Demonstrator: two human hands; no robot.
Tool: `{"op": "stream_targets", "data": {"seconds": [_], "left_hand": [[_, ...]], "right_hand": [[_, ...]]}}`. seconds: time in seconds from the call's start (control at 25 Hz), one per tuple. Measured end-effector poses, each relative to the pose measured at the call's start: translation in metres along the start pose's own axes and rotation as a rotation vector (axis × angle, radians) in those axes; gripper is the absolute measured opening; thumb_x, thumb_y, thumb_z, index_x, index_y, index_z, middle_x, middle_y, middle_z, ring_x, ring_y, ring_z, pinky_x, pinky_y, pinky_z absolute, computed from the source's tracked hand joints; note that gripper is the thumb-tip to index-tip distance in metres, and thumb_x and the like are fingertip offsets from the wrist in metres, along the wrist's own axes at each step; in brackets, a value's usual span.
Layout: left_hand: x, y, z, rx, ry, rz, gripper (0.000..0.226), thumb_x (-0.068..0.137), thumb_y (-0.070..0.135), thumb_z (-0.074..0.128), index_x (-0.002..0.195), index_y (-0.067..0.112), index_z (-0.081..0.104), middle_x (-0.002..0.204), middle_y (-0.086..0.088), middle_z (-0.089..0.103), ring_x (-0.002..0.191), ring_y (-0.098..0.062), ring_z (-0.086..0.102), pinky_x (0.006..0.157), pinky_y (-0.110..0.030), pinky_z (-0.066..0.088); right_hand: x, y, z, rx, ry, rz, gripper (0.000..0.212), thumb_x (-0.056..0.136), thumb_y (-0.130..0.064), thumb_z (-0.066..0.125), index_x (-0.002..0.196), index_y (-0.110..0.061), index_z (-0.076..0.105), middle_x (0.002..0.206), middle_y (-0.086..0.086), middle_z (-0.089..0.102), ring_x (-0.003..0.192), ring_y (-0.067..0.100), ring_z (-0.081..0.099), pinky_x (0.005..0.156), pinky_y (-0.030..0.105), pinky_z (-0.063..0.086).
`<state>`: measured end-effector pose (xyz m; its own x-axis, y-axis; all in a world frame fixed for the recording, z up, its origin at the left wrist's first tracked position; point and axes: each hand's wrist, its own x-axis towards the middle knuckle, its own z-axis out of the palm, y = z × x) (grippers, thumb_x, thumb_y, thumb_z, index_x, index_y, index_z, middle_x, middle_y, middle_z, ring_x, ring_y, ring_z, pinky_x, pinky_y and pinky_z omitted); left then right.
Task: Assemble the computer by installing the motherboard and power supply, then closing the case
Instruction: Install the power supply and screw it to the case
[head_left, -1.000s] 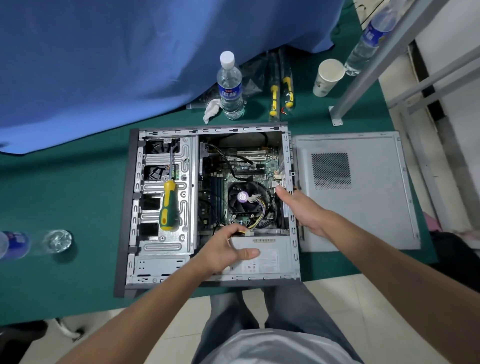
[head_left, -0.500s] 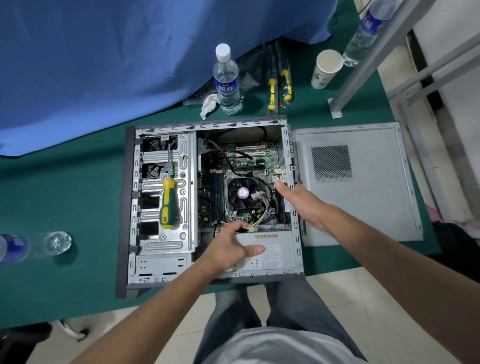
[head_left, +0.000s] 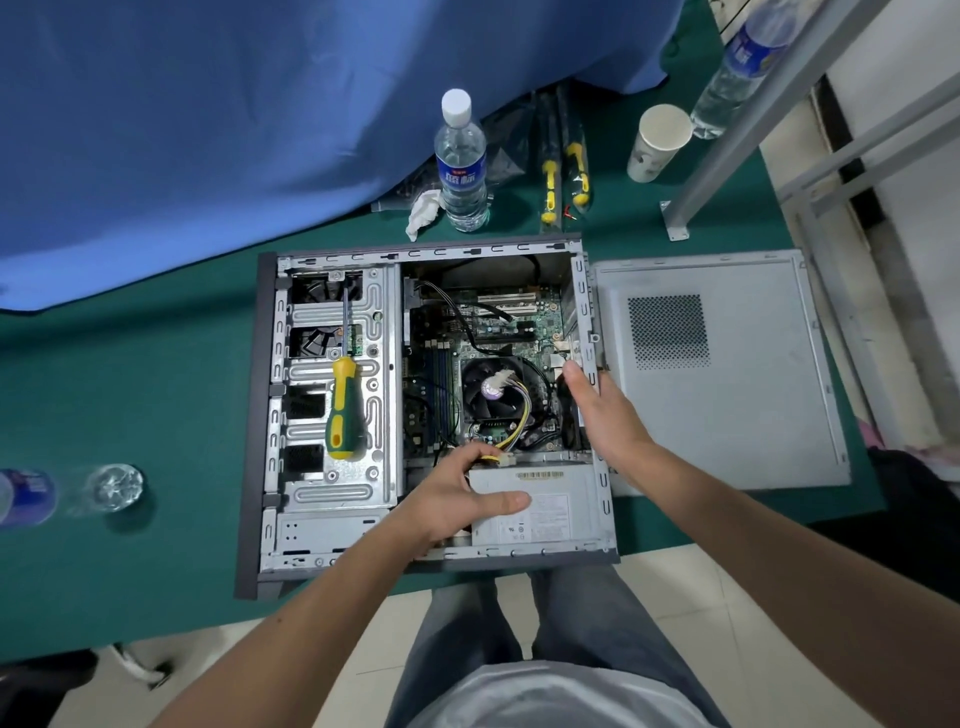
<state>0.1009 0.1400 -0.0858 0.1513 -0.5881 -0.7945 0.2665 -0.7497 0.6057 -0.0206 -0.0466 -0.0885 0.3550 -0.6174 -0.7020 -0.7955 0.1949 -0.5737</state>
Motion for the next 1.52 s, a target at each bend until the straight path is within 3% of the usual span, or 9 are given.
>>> {"op": "stream_targets", "data": {"seconds": [0.16, 0.48, 0.68, 0.88, 1.08, 1.24, 1.32, 1.4, 1.52], "left_hand": [[-0.003, -0.005, -0.004, -0.053, -0.016, 0.0, 0.06, 0.06, 0.036, 0.095, 0.111, 0.036, 0.063, 0.109, 0.0, 0.073, 0.097, -0.017, 0.072, 0.086, -0.029, 0.057], [-0.002, 0.003, 0.005, -0.138, 0.007, -0.021, 0.06, 0.061, 0.019, 0.093, 0.112, 0.02, 0.062, 0.113, -0.009, 0.072, 0.096, -0.025, 0.073, 0.087, -0.039, 0.059], [-0.002, 0.002, 0.006, -0.109, 0.014, -0.066, 0.06, 0.063, 0.02, 0.093, 0.113, 0.022, 0.06, 0.113, -0.01, 0.072, 0.096, -0.031, 0.07, 0.088, -0.047, 0.055], [0.003, 0.008, 0.004, -0.042, -0.006, -0.076, 0.057, 0.065, 0.022, 0.093, 0.111, 0.026, 0.059, 0.109, -0.005, 0.073, 0.094, -0.019, 0.072, 0.081, -0.028, 0.058], [0.002, 0.012, 0.004, 0.028, -0.025, -0.112, 0.063, 0.067, 0.023, 0.092, 0.118, 0.02, 0.055, 0.108, -0.007, 0.073, 0.097, -0.02, 0.07, 0.084, -0.028, 0.055], [-0.004, 0.028, 0.007, 0.316, 0.035, -0.056, 0.079, 0.07, 0.035, 0.088, 0.134, 0.01, 0.047, 0.133, -0.003, 0.055, 0.121, -0.023, 0.055, 0.107, -0.04, 0.044], [-0.009, 0.035, 0.008, 0.377, 0.057, -0.046, 0.054, 0.084, 0.039, 0.077, 0.122, 0.013, 0.049, 0.12, -0.003, 0.055, 0.103, -0.018, 0.057, 0.093, -0.036, 0.05], [-0.012, 0.039, 0.003, 0.374, 0.089, -0.054, 0.027, 0.097, 0.036, 0.061, 0.105, 0.014, 0.048, 0.093, -0.002, 0.056, 0.072, -0.012, 0.052, 0.065, -0.029, 0.047], [-0.01, 0.043, -0.009, 0.469, 0.176, -0.043, 0.017, 0.1, 0.028, 0.054, 0.099, 0.012, 0.048, 0.08, -0.001, 0.052, 0.062, -0.012, 0.045, 0.053, -0.028, 0.035]], "right_hand": [[-0.002, 0.002, 0.005, 0.005, 0.052, -0.011, 0.094, 0.085, -0.083, 0.025, 0.156, -0.021, 0.022, 0.159, 0.004, 0.031, 0.146, 0.026, 0.029, 0.116, 0.043, 0.022], [0.0, 0.0, 0.012, 0.021, 0.136, -0.005, 0.092, 0.087, -0.08, 0.025, 0.155, -0.018, 0.026, 0.157, 0.005, 0.035, 0.144, 0.027, 0.032, 0.115, 0.042, 0.025], [-0.001, 0.003, 0.013, 0.01, 0.132, -0.02, 0.094, 0.086, -0.081, 0.025, 0.155, -0.017, 0.026, 0.157, 0.006, 0.035, 0.145, 0.027, 0.031, 0.115, 0.041, 0.024], [-0.002, 0.001, 0.012, -0.012, 0.167, -0.033, 0.093, 0.086, -0.082, 0.024, 0.153, -0.017, 0.031, 0.154, 0.006, 0.04, 0.142, 0.027, 0.036, 0.114, 0.042, 0.027], [-0.003, 0.001, 0.011, -0.078, 0.166, -0.028, 0.094, 0.086, -0.082, 0.021, 0.153, -0.017, 0.032, 0.153, 0.007, 0.042, 0.14, 0.027, 0.038, 0.114, 0.045, 0.028], [-0.005, 0.0, 0.009, -0.151, 0.185, -0.022, 0.098, 0.083, -0.084, 0.017, 0.153, -0.016, 0.031, 0.155, 0.007, 0.039, 0.142, 0.027, 0.036, 0.115, 0.046, 0.027], [-0.007, -0.001, 0.011, -0.178, 0.209, -0.025, 0.1, 0.082, -0.085, 0.016, 0.153, -0.017, 0.032, 0.154, 0.007, 0.04, 0.141, 0.028, 0.037, 0.115, 0.047, 0.029], [-0.007, -0.002, 0.012, -0.187, 0.249, -0.029, 0.098, 0.083, -0.084, 0.017, 0.153, -0.016, 0.031, 0.154, 0.008, 0.04, 0.141, 0.029, 0.037, 0.114, 0.047, 0.03], [-0.006, -0.003, 0.012, -0.181, 0.28, -0.048, 0.098, 0.083, -0.084, 0.019, 0.152, -0.016, 0.033, 0.151, 0.008, 0.044, 0.137, 0.03, 0.042, 0.113, 0.048, 0.035]]}}
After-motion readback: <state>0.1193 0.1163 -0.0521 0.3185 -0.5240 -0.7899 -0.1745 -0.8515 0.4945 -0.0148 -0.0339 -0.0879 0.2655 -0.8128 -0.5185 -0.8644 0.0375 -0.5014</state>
